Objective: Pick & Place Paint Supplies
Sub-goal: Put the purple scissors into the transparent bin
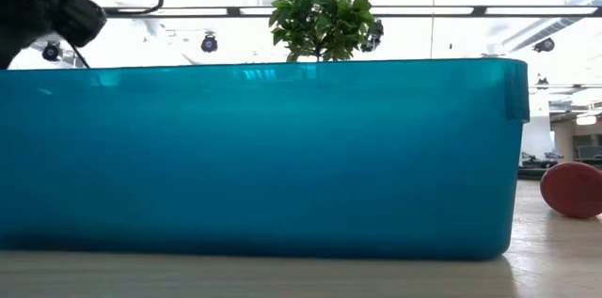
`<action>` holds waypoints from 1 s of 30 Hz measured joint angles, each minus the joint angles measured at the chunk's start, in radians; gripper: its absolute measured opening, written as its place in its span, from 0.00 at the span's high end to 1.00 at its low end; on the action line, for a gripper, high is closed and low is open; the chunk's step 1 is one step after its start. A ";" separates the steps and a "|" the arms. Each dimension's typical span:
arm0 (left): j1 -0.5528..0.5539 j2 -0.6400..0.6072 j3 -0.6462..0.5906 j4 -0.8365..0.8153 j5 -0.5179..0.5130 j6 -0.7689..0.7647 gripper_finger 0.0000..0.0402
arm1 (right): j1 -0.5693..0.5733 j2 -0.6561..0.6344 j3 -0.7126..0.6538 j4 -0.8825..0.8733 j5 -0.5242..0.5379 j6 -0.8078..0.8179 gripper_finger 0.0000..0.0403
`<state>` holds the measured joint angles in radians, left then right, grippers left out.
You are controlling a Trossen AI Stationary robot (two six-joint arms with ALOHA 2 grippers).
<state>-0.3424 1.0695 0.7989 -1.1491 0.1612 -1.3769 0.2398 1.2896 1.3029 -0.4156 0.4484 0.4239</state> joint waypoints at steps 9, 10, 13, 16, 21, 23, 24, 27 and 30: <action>0.000 0.000 -0.053 0.034 0.015 -0.018 0.94 | 0.000 0.000 0.000 0.000 0.000 0.012 0.49; 0.000 0.000 -0.053 0.035 0.015 -0.015 0.94 | 0.000 0.000 0.000 0.000 0.000 0.015 0.49; 0.000 0.000 -0.051 0.038 0.016 -0.015 0.93 | 0.000 0.000 0.000 0.000 0.000 0.016 0.49; 0.000 0.000 -0.051 0.050 0.016 -0.014 0.93 | 0.000 0.000 0.000 0.000 0.000 0.019 0.49; 0.000 -0.001 -0.042 0.062 0.016 -0.005 0.93 | 0.000 0.000 0.000 0.000 0.000 0.022 0.49; 0.000 -0.001 -0.036 0.061 0.016 0.007 0.92 | 0.000 0.000 0.000 0.000 0.000 0.022 0.49; 0.000 -0.001 -0.032 0.061 0.016 0.016 0.92 | 0.000 0.000 0.000 0.001 0.000 0.022 0.49; 0.000 -0.001 -0.023 0.061 0.031 0.039 0.90 | 0.000 0.000 0.000 0.001 0.000 0.022 0.49; 0.000 -0.001 -0.019 0.051 0.035 0.042 0.86 | 0.000 0.000 0.000 0.001 0.000 0.027 0.49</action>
<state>-0.3428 1.0683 0.7802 -1.0980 0.1963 -1.3346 0.2398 1.2896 1.3029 -0.4145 0.4484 0.4512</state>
